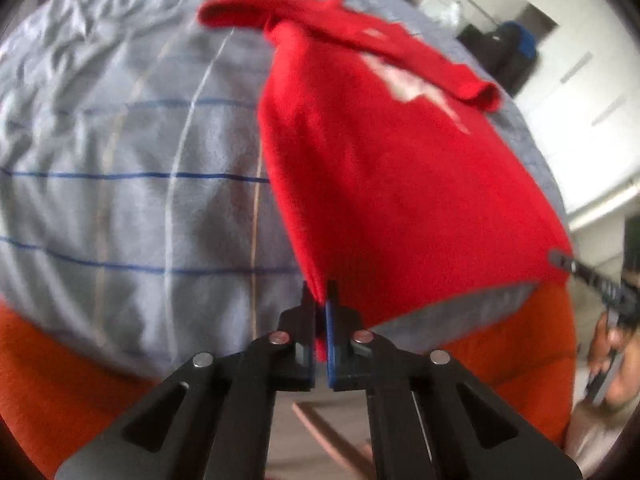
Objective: Fold small clothes
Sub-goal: 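Grasp the red sweater hem with the left gripper while the right gripper grasps the hem too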
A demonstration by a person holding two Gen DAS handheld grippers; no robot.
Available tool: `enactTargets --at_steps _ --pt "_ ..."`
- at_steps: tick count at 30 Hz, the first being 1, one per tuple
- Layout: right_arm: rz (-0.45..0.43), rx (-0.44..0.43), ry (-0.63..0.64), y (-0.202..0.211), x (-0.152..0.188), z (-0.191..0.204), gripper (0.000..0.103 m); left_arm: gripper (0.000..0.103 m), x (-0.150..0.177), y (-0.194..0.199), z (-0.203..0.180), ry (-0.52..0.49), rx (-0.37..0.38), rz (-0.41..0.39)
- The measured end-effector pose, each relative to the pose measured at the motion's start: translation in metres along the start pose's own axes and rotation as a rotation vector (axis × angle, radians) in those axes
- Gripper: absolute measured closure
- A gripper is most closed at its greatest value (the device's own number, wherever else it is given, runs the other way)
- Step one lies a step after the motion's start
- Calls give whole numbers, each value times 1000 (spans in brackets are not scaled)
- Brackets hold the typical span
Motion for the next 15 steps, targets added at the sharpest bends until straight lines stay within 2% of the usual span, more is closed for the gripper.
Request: enactTargets --at_steps 2,4,5,6,9,11,14,15 --pt "1 11 2 14 1 -1 99 102 11 13 -3 -35 -27 0" --pt "20 31 4 16 5 -3 99 102 20 12 -4 -49 -55 34" --pt "39 41 6 11 6 -3 99 102 24 5 -5 -68 -96 52" --pt "66 58 7 0 10 -4 99 102 26 -6 -4 -84 -140 71" --pt "158 104 -12 -43 20 -10 99 102 22 -37 0 -88 -191 119" --pt "174 142 1 -63 23 -10 99 100 17 -53 -1 -107 -230 128" --pt "169 149 14 -66 19 -5 98 91 15 -48 -7 -142 -250 120" --pt "165 142 17 -63 19 -5 97 75 16 -44 -9 -148 -250 116"
Point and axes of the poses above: each gripper's, at about its wrist camera, not at the fingertips, and y roughly against the way its jaws point, z to its left, x to its underside, the point moved 1 cm from there along -y, roughly the way its jaws point, and after that the axes turned 5 degrees about -y, right-handed, at the moved point
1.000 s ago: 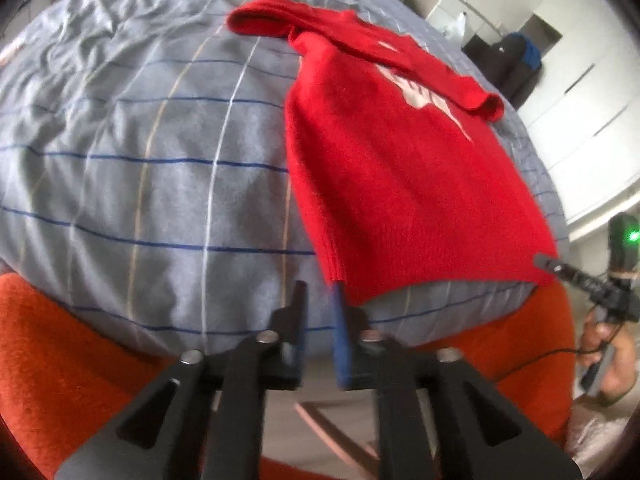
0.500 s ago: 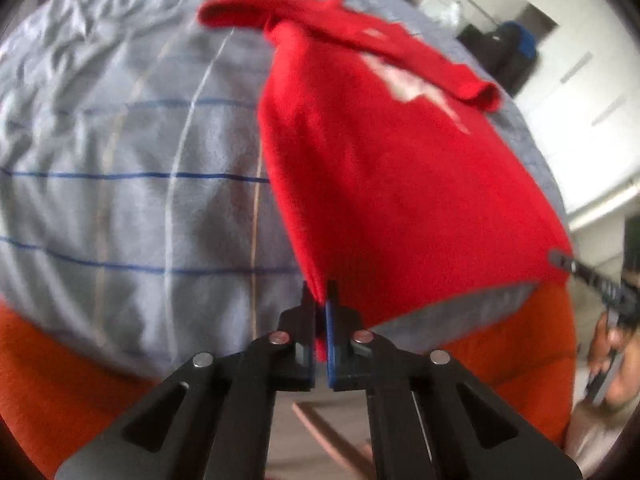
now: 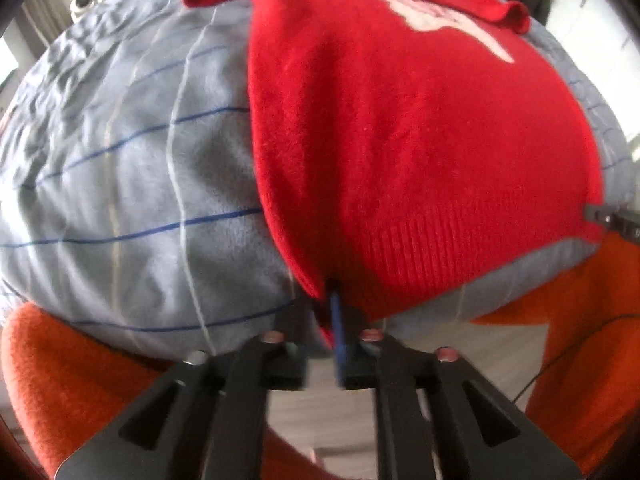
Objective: Fold small clothes
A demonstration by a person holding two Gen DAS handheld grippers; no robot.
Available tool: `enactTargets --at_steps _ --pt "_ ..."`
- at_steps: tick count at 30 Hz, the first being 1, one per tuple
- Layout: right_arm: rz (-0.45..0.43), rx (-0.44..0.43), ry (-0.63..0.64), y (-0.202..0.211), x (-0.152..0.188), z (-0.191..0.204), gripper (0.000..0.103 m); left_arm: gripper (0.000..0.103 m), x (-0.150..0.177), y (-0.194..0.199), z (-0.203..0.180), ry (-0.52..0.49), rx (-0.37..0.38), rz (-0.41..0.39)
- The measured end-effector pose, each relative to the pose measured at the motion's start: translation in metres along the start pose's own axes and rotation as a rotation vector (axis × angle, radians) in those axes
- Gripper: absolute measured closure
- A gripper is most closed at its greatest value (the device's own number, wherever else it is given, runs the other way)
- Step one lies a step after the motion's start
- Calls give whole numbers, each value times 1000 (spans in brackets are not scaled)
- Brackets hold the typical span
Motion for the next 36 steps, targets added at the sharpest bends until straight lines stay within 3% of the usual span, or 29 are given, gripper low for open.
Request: enactTargets --at_steps 1,2,4,8,12,16,18,21,24,25,26,29,31,36 --pt "-2 -10 3 6 1 -2 87 58 3 9 3 1 -3 -7" --pt "6 -9 7 11 3 -5 66 54 7 22 8 11 -10 -32" --pt "-10 6 27 33 4 -15 56 46 10 46 20 27 -24 -92" --pt "-195 182 188 88 -29 -11 56 28 -17 82 54 115 -91 -267" --pt "-362 110 392 111 -102 44 56 27 -36 76 75 223 -182 -426" --pt "-353 -13 600 68 -153 119 55 27 -23 45 87 288 -253 -430" --pt "-303 16 678 33 -171 144 55 27 -22 24 90 277 -298 -337" --pt "-250 86 733 -23 -193 166 55 27 -14 21 98 306 -264 -319" --pt "-268 -1 650 -40 -212 164 58 27 -16 20 105 329 -269 -314" --pt "-283 -23 598 -34 -218 156 83 27 -16 18 108 340 -261 -307" --pt "-304 -28 550 -28 -222 150 99 27 -16 18 108 347 -251 -303" --pt "-419 -19 356 14 -247 95 99 27 -14 20 111 374 -224 -294" --pt "-491 18 184 50 -257 29 99 27 -11 20 112 391 -216 -294" --pt "-573 140 -125 110 -239 -119 99 27 -12 19 113 399 -224 -293"
Point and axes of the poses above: each gripper's, at about its wrist camera, not at the fingertips, and y roughly against the way its jaws point, z to its left, x to its underside, the point moved 1 cm from there along -y, roughly the way its jaws point, and after that the axes turned 5 degrees about -y, right-handed, at the moved point
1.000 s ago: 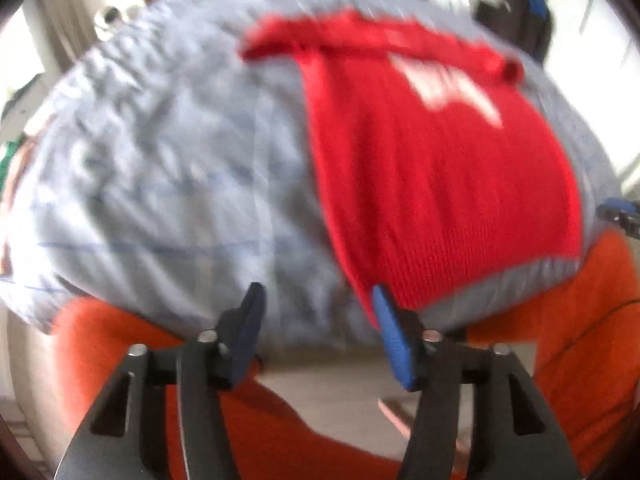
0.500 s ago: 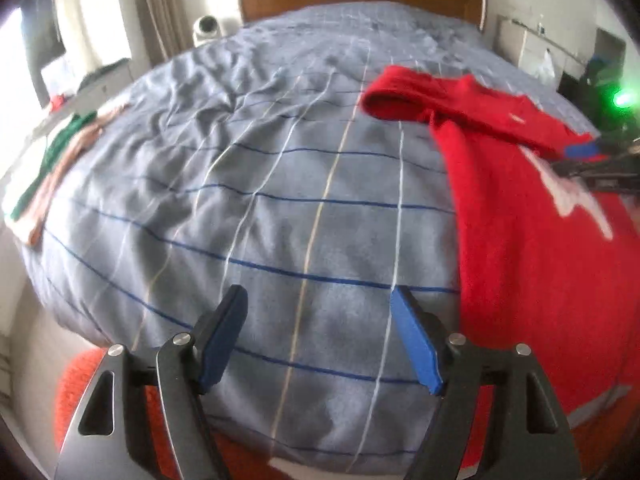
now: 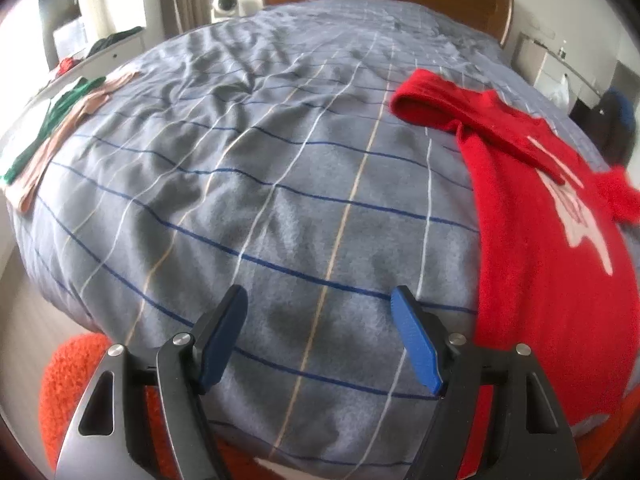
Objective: Fold small clothes
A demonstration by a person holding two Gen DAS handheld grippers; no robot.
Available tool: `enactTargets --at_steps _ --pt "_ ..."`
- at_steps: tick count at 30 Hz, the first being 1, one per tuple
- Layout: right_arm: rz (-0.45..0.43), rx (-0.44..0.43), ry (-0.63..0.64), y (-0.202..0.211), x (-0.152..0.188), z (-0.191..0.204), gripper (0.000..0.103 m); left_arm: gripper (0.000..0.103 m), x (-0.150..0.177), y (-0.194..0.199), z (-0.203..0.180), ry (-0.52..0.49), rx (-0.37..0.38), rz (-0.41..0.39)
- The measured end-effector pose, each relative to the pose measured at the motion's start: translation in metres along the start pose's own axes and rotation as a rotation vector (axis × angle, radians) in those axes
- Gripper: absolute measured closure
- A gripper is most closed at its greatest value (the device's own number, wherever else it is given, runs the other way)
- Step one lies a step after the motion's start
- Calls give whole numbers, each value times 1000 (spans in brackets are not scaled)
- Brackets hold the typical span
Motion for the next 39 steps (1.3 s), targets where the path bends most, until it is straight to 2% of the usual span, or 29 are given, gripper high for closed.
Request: enactTargets --at_steps 3,5,10,13,15,17,18,20,22,25,26,27,28,29,31,34,37,39 --pt "38 58 -131 6 19 -72 99 27 2 -3 -6 -19 -19 8" --pt "70 51 -198 1 34 -96 99 27 3 -3 -10 -36 -40 5" --pt "119 4 -399 -15 75 -141 99 27 5 -3 -12 -61 -74 -1" --pt "114 -82 -492 -18 87 -157 95 27 5 -3 -10 -58 -79 1" --pt "106 -137 -535 -21 87 -163 85 27 5 -4 -10 -56 -82 3" --pt "104 -163 -532 -21 85 -160 63 27 5 -5 -12 -61 -89 3" --pt "105 -170 -517 -22 82 -157 58 27 4 -5 -12 -63 -91 2" --pt "108 -140 -466 -27 74 -145 45 27 5 -5 -13 -70 -97 0" --pt "117 -63 -349 -32 66 -129 44 26 5 -5 -13 -70 -97 1" --pt "110 172 -19 -38 58 -88 44 24 5 -6 -12 -61 -95 6" --pt "90 226 50 -38 58 -80 54 24 5 -6 -11 -57 -94 8" --pt "78 245 61 -37 57 -80 70 24 5 -6 -10 -52 -92 9" --pt "71 257 7 -33 54 -87 98 24 5 -6 -9 -49 -92 9" --pt "55 258 -54 -28 53 -96 99 24 5 -6 -8 -45 -91 10" --pt "-2 206 -288 -10 53 -131 99 24 5 -6 -6 -38 -87 12" --pt "15 139 -517 -3 68 -175 99 24 4 -8 -5 -36 -85 16" --pt "52 92 -655 -9 89 -201 99 24 4 -9 -7 -44 -93 14" --pt "73 73 -666 -15 96 -204 99 24 4 -8 -7 -47 -95 13"
Point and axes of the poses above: each gripper's, at about its wrist camera, not at the fingertips, and y roughly against the way its jaws point, z to its left, x to its underside, the point moved 1 cm from there along -y, roughly the way its jaws point, and after that the axes turned 5 degrees about -y, right-handed, at the moved point
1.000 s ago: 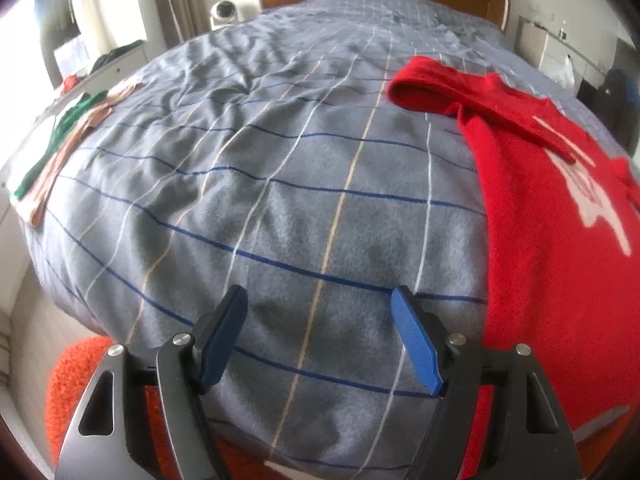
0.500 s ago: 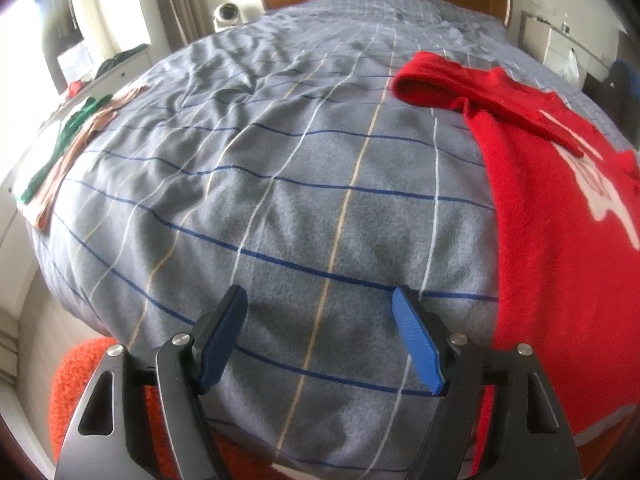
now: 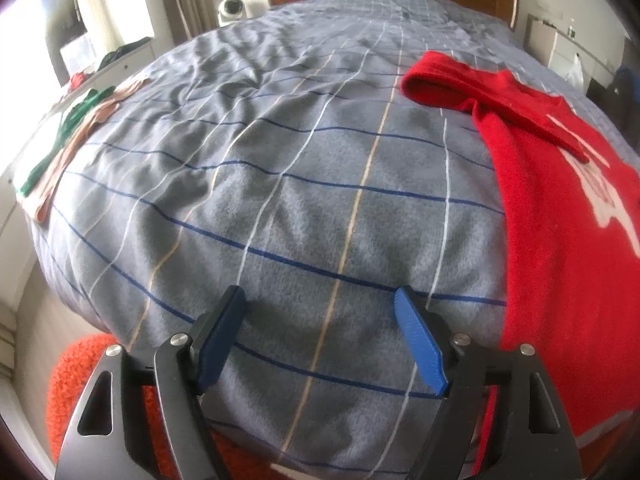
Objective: Fold small clothes
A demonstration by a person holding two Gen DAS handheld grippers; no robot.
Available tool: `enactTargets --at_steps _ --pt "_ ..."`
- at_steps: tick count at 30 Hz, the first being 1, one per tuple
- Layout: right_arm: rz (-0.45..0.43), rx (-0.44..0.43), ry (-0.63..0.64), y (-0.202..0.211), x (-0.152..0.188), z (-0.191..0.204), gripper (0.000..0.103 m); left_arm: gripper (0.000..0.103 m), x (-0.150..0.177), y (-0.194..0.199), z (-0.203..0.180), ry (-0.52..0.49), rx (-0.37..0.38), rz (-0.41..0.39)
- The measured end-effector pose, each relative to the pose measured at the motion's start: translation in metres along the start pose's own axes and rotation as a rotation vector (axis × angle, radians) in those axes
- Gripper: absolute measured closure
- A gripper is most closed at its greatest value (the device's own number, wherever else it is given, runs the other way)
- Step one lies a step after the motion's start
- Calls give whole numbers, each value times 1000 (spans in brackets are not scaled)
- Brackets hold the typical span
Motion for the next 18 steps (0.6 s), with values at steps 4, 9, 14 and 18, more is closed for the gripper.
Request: enactTargets --at_steps 4,9,14,18 --pt "85 -17 -57 -17 10 -17 92 24 0 2 -1 -10 -11 3" --pt "-6 116 -56 13 8 -42 55 24 -25 44 -15 -121 1 -95" --pt "-186 147 123 76 11 -18 55 9 -98 74 -81 -371 157 -214" --pt "-189 -37 267 108 52 37 50 9 -134 45 -159 -622 206 -199"
Point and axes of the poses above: each gripper's, at about its wrist camera, not at the fingertips, and y roughly against the way its jaws point, z to its left, x to its underside, the point moved 1 cm from there along -y, roughly the way its jaws point, and after that the axes turned 5 degrees about -y, right-handed, at the moved point
